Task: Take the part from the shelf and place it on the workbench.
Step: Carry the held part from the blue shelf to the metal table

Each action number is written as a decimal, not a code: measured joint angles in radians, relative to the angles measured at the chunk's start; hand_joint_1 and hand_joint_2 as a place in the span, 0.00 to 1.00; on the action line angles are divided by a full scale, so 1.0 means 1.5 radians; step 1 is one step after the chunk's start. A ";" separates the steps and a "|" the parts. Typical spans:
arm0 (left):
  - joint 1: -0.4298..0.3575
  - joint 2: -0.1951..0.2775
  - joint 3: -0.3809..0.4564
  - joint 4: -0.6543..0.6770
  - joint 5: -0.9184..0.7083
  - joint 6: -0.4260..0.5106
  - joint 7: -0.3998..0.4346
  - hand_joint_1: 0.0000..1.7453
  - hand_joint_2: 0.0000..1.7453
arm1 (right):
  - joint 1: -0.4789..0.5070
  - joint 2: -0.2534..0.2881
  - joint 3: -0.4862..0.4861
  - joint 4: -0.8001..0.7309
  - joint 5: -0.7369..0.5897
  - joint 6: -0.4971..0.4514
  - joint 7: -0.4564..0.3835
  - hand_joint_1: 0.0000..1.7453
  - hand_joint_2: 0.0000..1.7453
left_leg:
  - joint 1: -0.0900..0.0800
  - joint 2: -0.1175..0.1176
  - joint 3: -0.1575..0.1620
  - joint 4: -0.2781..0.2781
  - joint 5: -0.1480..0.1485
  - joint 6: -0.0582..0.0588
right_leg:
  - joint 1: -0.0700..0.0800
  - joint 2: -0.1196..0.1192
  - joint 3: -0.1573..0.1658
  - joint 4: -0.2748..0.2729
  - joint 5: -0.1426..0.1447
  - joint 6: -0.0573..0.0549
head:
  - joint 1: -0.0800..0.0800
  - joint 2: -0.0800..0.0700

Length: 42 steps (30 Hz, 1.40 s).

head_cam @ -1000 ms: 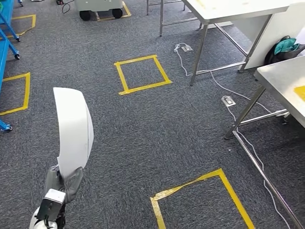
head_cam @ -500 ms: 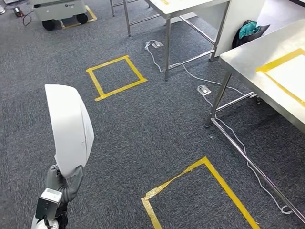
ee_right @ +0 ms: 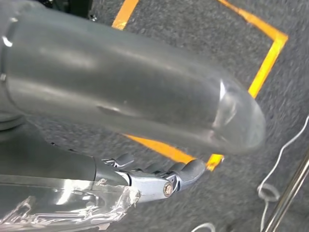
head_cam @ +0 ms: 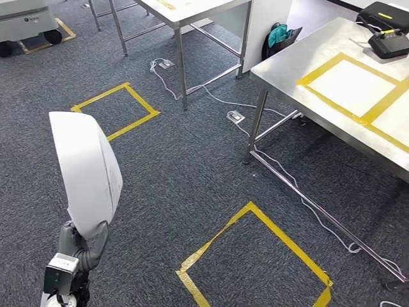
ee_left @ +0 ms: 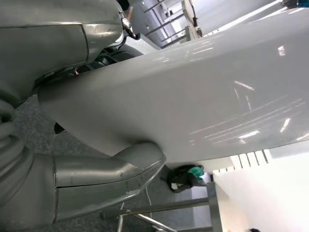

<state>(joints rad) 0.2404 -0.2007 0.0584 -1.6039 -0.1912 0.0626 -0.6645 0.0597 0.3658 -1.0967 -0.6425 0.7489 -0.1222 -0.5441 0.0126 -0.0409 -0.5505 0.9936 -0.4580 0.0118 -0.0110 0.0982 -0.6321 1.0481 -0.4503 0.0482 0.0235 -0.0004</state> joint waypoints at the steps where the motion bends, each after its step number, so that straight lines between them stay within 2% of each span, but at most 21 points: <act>1: 0.000 0.000 0.000 0.000 0.001 0.000 0.000 1.00 1.00 | -0.002 0.000 -0.002 0.001 0.003 -0.001 0.001 0.00 0.00 | 0.000 0.009 0.000 -0.002 0.001 0.004 | 0.001 -0.024 -0.014 0.030 -0.018 0.002 | 0.002 0.000; 3: 0.002 0.001 0.000 -0.001 0.002 0.000 0.000 1.00 1.00 | -0.007 0.000 -0.009 0.005 0.012 -0.002 0.004 0.00 0.00 | -0.003 0.029 0.001 -0.002 0.000 0.007 | 0.002 -0.055 -0.055 0.119 -0.063 0.005 | 0.005 0.000; 5: 0.003 0.002 0.000 -0.001 0.003 0.000 0.000 1.00 1.00 | -0.008 0.000 -0.016 0.010 0.022 -0.003 0.007 0.00 0.00 | -0.004 0.048 0.002 -0.001 -0.002 0.008 | 0.002 -0.061 -0.076 0.168 -0.077 0.007 | 0.005 0.000; 7: 0.003 0.002 -0.001 -0.001 0.006 0.000 0.000 1.00 1.00 | -0.007 0.000 -0.023 0.014 0.029 -0.004 0.012 0.00 0.00 | -0.004 0.064 0.006 -0.001 -0.005 0.006 | 0.002 -0.069 -0.045 0.117 -0.045 0.007 | 0.005 0.000; 9: 0.003 0.002 -0.001 -0.001 0.007 0.000 0.000 1.00 1.00 | -0.008 0.000 -0.027 0.017 0.035 -0.005 0.016 0.00 0.00 | -0.006 0.077 0.013 -0.001 -0.010 0.002 | 0.004 -0.099 0.008 0.025 -0.009 0.003 | 0.005 0.000; 11: 0.002 0.003 -0.001 -0.001 0.008 -0.001 0.000 1.00 1.00 | -0.011 0.000 -0.031 0.020 0.039 -0.006 0.019 0.00 0.00 | -0.010 0.089 0.018 0.000 -0.014 -0.005 | 0.007 -0.114 0.032 -0.016 0.003 -0.002 | 0.003 0.000; 13: 0.002 0.003 -0.003 -0.001 0.008 -0.001 0.000 1.00 1.00 | -0.013 0.000 -0.037 0.025 0.043 -0.007 0.023 0.00 0.00 | -0.010 0.100 0.021 -0.002 -0.014 -0.011 | 0.008 -0.099 0.030 -0.018 0.005 -0.010 | 0.002 0.000; 15: 0.001 0.004 -0.007 -0.002 0.009 -0.003 0.000 1.00 1.00 | -0.014 0.000 -0.046 0.030 0.051 -0.009 0.028 0.00 0.00 | -0.007 0.084 0.017 0.010 -0.026 -0.019 | 0.005 -0.084 0.029 -0.021 0.008 -0.018 | 0.001 0.000; 17: 0.001 0.004 -0.008 -0.003 0.010 -0.007 0.000 1.00 1.00 | -0.018 0.000 -0.055 0.036 0.060 -0.010 0.034 0.00 0.00 | -0.005 0.049 -0.012 0.074 -0.064 -0.024 | 0.001 -0.069 0.029 -0.023 0.011 -0.024 | -0.002 0.000; 19: 0.002 0.005 -0.009 -0.003 0.011 -0.010 0.000 1.00 1.00 | -0.021 -0.001 -0.063 0.045 0.069 -0.012 0.041 0.00 0.00 | -0.005 0.035 -0.059 0.168 -0.101 -0.026 | 0.000 -0.051 0.028 -0.023 0.012 -0.026 | -0.003 0.000; 21: 0.003 0.006 -0.009 -0.003 0.012 -0.011 0.000 1.00 1.00 | -0.022 -0.001 -0.070 0.054 0.076 -0.017 0.046 0.00 0.00 | -0.004 0.032 -0.078 0.194 -0.092 -0.025 | 0.000 -0.031 0.028 -0.023 0.013 -0.026 | -0.003 0.000; 23: 0.003 0.006 -0.010 -0.003 0.012 -0.011 0.000 1.00 1.00 | -0.023 -0.001 -0.078 0.063 0.083 -0.021 0.048 0.00 0.00 | -0.002 0.022 -0.051 0.125 -0.042 -0.024 | -0.001 -0.012 0.029 -0.023 0.014 -0.023 | -0.003 0.000; 25: 0.002 0.006 -0.010 -0.003 0.014 -0.012 0.000 1.00 1.00 | -0.026 -0.003 -0.085 0.071 0.091 -0.023 0.048 0.00 0.00 | 0.004 -0.015 -0.014 0.040 -0.008 -0.024 | 0.000 0.007 0.024 -0.020 0.016 -0.016 | -0.004 0.000; 27: 0.002 0.006 -0.011 -0.003 0.015 -0.012 0.000 1.00 1.00 | -0.029 -0.004 -0.092 0.077 0.098 -0.024 0.047 0.00 0.00 | 0.006 -0.034 -0.003 0.009 -0.004 -0.021 | -0.001 0.023 0.017 -0.020 0.018 -0.007 | -0.005 0.000; 29: 0.000 0.006 -0.012 -0.003 0.016 -0.012 0.000 1.00 1.00 | -0.028 -0.007 -0.099 0.083 0.102 -0.025 0.046 0.00 0.00 | 0.005 -0.018 -0.003 0.006 -0.002 -0.012 | -0.004 0.032 0.010 -0.023 0.021 0.001 | -0.006 0.000; 31: -0.002 0.005 -0.013 -0.003 0.017 -0.012 0.000 1.00 1.00 | -0.028 -0.009 -0.104 0.087 0.105 -0.025 0.045 0.00 0.00 | 0.006 -0.001 -0.002 0.004 0.000 -0.002 | -0.002 0.003 -0.005 0.002 0.004 0.007 | -0.001 0.000; 33: -0.001 0.004 -0.014 -0.003 0.017 -0.012 0.000 1.00 1.00 | -0.031 -0.010 -0.107 0.091 0.107 -0.026 0.045 0.00 0.00 | 0.003 0.018 -0.001 0.004 0.000 0.003 | 0.001 -0.043 -0.043 0.084 -0.042 0.010 | 0.003 0.000; 35: 0.001 0.004 -0.013 -0.003 0.017 -0.012 0.000 1.00 1.00 | -0.034 -0.011 -0.108 0.094 0.107 -0.026 0.045 0.00 0.00 | 0.000 0.039 -0.001 0.004 -0.001 0.005 | 0.000 -0.060 -0.079 0.164 -0.075 0.011 | 0.004 0.000; 36: 0.001 0.004 -0.013 -0.003 0.017 -0.012 0.000 1.00 1.00 | -0.034 -0.012 -0.109 0.095 0.108 -0.026 0.045 0.00 0.00 | -0.001 0.048 -0.001 0.004 -0.002 0.006 | 0.000 -0.062 -0.080 0.171 -0.072 0.011 | 0.004 0.000; 40: 0.000 0.003 -0.014 -0.003 0.017 -0.012 0.000 1.00 1.00 | -0.035 -0.013 -0.111 0.099 0.108 -0.026 0.044 0.00 0.00 | -0.006 0.077 0.008 0.004 -0.008 -0.001 | 0.005 -0.097 0.013 0.015 -0.005 0.002 | 0.003 0.000; 42: -0.001 0.003 -0.014 -0.003 0.017 -0.012 0.000 1.00 1.00 | -0.037 -0.013 -0.112 0.100 0.109 -0.026 0.044 0.00 0.00 | -0.008 0.088 0.011 0.004 -0.010 -0.007 | 0.008 -0.106 0.031 -0.016 0.003 -0.005 | 0.003 0.000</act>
<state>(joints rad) 0.2391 -0.1955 0.0373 -1.6083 -0.1663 0.0446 -0.6645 0.0036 0.3463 -1.2647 -0.4927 0.9124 -0.1607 -0.4782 -0.0001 0.0907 -0.5333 1.0002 -0.4737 0.0005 0.0010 -0.0609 -0.5860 1.0237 -0.4455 0.0407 0.0278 -0.0004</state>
